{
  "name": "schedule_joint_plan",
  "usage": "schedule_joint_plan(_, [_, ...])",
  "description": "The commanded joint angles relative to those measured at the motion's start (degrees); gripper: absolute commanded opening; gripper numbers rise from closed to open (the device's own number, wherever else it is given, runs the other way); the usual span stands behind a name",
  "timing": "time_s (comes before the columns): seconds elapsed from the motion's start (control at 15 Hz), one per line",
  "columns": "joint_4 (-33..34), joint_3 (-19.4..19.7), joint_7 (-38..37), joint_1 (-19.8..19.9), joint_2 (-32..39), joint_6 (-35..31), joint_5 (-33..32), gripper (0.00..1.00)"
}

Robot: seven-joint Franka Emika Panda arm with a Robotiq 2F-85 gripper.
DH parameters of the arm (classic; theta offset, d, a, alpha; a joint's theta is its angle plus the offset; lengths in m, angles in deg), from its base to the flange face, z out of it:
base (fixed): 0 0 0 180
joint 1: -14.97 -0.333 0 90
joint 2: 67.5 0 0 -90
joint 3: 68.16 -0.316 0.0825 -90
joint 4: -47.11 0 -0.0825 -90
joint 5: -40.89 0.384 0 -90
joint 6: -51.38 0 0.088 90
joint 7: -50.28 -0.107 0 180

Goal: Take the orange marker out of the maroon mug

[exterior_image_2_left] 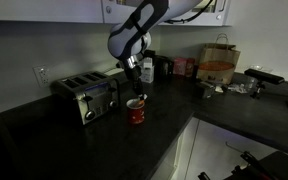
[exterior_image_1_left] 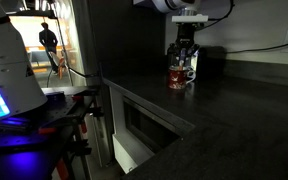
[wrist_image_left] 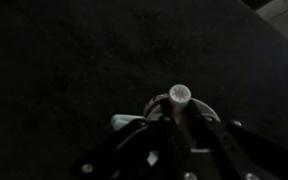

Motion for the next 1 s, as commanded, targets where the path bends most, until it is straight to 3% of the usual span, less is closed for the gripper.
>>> schedule_joint_plan(0.0, [-5.30, 0.62, -4.04, 0.66, -5.77, -1.59, -0.58, 0.05])
schedule_joint_plan(0.53, [-20.80, 1.44, -8.11, 8.01, -19.10, -16.93, 8.05, 0.05])
schedule_joint_plan(0.67, [-24.48, 2.12, -8.60, 9.01, -23.30, -21.97, 10.39, 0.05])
schedule_joint_plan(0.93, [-29.84, 4.31, -10.56, 9.39, -28.37, -25.19, 13.35, 0.05])
